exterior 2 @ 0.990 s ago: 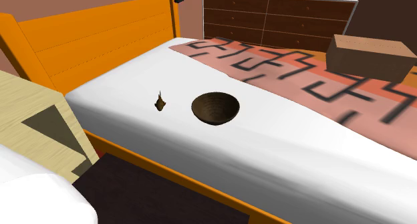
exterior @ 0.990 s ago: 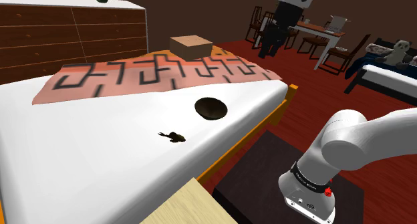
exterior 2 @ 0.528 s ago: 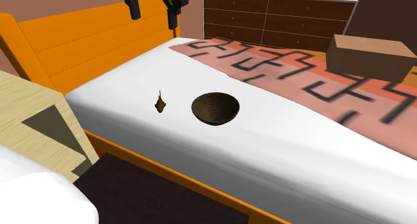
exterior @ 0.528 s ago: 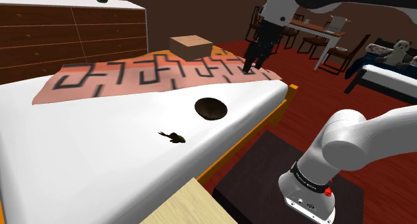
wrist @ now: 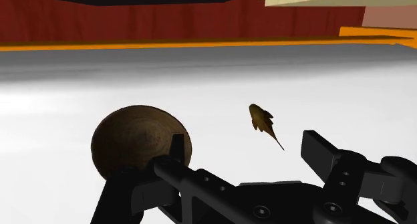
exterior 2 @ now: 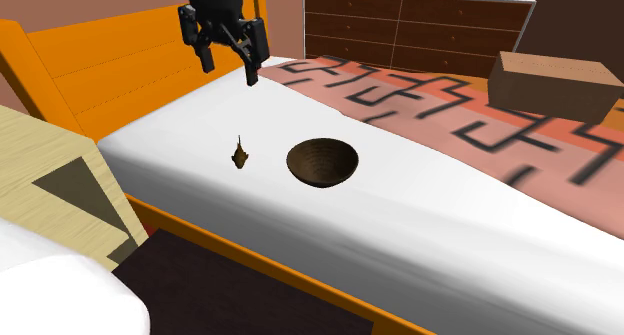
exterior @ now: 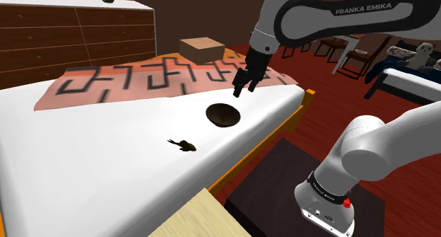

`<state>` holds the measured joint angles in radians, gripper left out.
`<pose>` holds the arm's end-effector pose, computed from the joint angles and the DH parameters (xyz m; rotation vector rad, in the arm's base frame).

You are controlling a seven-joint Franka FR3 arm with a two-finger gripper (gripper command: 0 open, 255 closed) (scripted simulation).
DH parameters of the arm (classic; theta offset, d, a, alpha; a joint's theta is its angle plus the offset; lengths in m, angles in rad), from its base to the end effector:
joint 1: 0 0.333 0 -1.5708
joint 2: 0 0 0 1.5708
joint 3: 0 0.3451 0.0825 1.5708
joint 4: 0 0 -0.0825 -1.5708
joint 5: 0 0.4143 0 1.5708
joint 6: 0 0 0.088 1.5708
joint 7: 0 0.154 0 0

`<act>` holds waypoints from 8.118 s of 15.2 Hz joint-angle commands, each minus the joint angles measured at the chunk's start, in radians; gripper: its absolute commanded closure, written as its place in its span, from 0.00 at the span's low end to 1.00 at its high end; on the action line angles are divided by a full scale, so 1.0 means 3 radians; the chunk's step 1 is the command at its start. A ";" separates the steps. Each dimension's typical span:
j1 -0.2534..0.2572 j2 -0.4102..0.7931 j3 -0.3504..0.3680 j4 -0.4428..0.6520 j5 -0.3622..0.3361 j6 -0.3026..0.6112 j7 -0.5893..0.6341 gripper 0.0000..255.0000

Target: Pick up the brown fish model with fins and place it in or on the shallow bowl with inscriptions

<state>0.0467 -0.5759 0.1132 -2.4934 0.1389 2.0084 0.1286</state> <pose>0.3941 0.0783 0.4574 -3.0604 0.0573 -0.1219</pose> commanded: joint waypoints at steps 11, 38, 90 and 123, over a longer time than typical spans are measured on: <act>0.0033 0.1318 0.0518 -0.0010 -0.0152 0.1363 0.0639 0.00; 0.0382 0.3285 0.0358 0.0779 -0.1387 0.2427 0.1906 0.00; -0.0408 0.1817 0.0170 0.0319 -0.0416 0.1502 0.0129 1.00; -0.0713 0.2254 -0.0172 0.0175 -0.0358 0.2073 -0.0574 0.00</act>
<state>-0.1673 0.1002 0.0617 -2.4410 0.0314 2.6303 -0.0437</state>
